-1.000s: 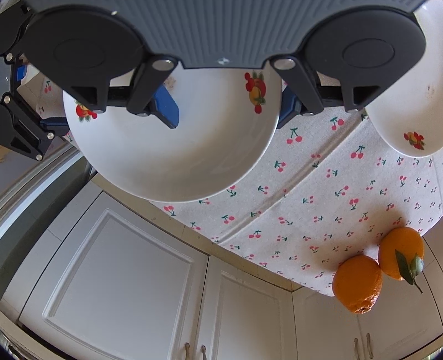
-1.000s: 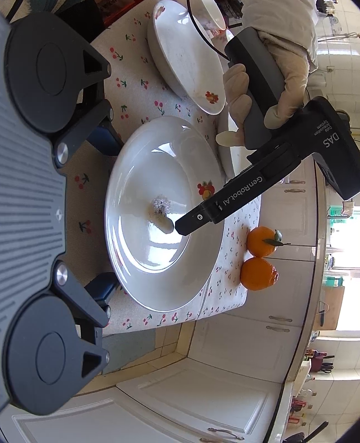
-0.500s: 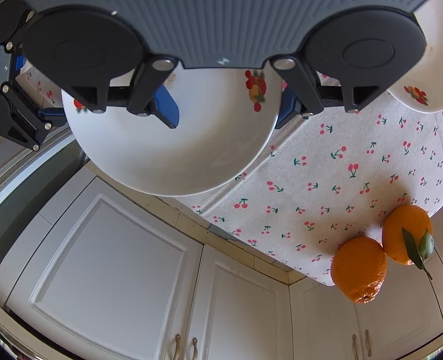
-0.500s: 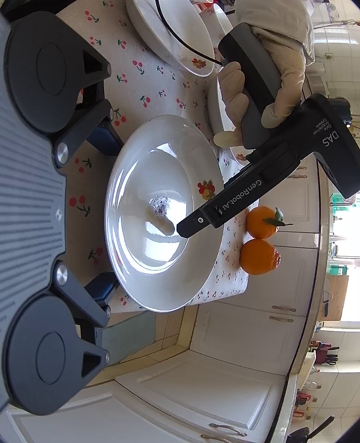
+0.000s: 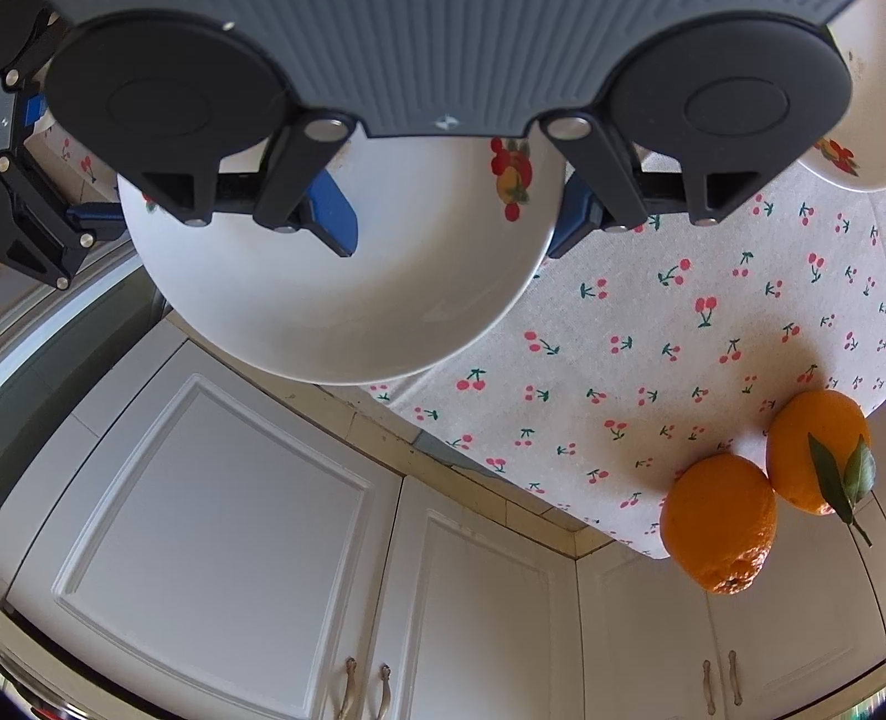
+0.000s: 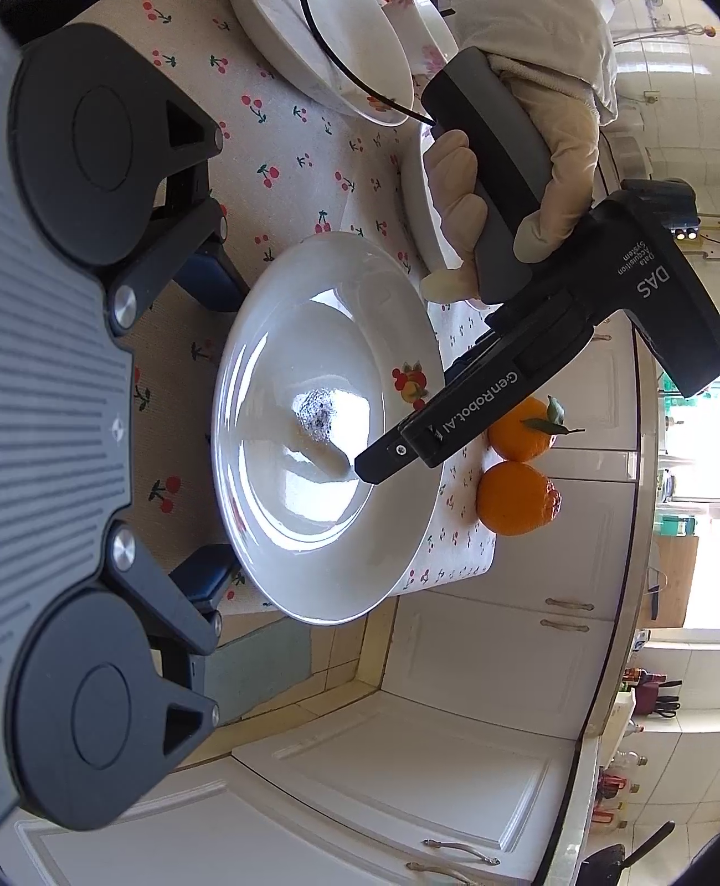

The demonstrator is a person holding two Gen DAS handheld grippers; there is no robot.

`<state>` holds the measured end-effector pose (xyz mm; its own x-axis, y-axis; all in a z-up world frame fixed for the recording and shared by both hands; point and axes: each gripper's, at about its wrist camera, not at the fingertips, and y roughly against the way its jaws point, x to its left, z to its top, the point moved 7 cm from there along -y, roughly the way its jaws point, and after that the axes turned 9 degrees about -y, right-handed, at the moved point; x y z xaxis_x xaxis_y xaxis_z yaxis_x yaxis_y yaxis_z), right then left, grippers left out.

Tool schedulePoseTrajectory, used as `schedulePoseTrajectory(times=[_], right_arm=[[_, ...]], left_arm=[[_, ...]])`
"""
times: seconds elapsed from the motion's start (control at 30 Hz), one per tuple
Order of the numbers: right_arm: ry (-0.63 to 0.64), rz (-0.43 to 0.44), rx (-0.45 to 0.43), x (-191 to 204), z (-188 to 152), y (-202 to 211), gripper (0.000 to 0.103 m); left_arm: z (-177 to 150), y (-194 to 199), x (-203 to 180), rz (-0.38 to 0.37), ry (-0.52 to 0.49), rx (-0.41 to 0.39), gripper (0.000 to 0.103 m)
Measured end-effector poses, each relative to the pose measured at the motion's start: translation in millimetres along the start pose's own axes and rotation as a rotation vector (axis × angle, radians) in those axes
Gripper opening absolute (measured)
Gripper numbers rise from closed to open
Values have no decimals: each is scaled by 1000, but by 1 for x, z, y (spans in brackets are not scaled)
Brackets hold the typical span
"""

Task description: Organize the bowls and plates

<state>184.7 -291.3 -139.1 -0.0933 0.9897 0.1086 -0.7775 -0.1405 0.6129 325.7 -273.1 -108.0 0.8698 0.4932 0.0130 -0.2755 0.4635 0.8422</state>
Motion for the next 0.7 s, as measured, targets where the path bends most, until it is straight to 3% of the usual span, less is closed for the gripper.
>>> schedulePoseTrajectory(times=[0.1,0.2,0.47,0.7], right_arm=[[4,5,-12,2,1,6,103],[3,-3,-15,4,2,13,103],[22,-8,-40,23,-2,43,103],[47,18,-78,45,-6,72,103]], left_arm=[[-2,8,-3,12,-10,-12,82],[-3,22,-6,25,-2,-34,83],[-15,86,-19,55,36,-135,98],[-47,133,-33,70,97,-173,98]])
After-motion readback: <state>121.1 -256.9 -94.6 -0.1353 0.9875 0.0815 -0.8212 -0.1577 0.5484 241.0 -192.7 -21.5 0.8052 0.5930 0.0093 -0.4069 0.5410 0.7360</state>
